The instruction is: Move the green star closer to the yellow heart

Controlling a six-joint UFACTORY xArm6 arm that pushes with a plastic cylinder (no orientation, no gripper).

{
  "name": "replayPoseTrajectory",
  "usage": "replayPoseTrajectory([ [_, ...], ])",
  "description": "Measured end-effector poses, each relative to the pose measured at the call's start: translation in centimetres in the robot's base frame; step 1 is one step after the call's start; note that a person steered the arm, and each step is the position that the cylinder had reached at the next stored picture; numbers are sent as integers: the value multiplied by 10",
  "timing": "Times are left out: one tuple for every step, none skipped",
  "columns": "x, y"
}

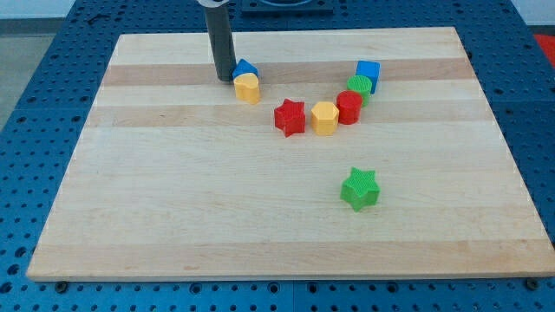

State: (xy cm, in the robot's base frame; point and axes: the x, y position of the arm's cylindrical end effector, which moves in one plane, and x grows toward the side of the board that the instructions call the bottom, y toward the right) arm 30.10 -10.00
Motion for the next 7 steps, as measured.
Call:
replayPoseTrajectory([
  [17, -16],
  [56, -21],
  [96, -16],
  [134, 4],
  [168, 39],
  [199, 87],
  [226, 125],
])
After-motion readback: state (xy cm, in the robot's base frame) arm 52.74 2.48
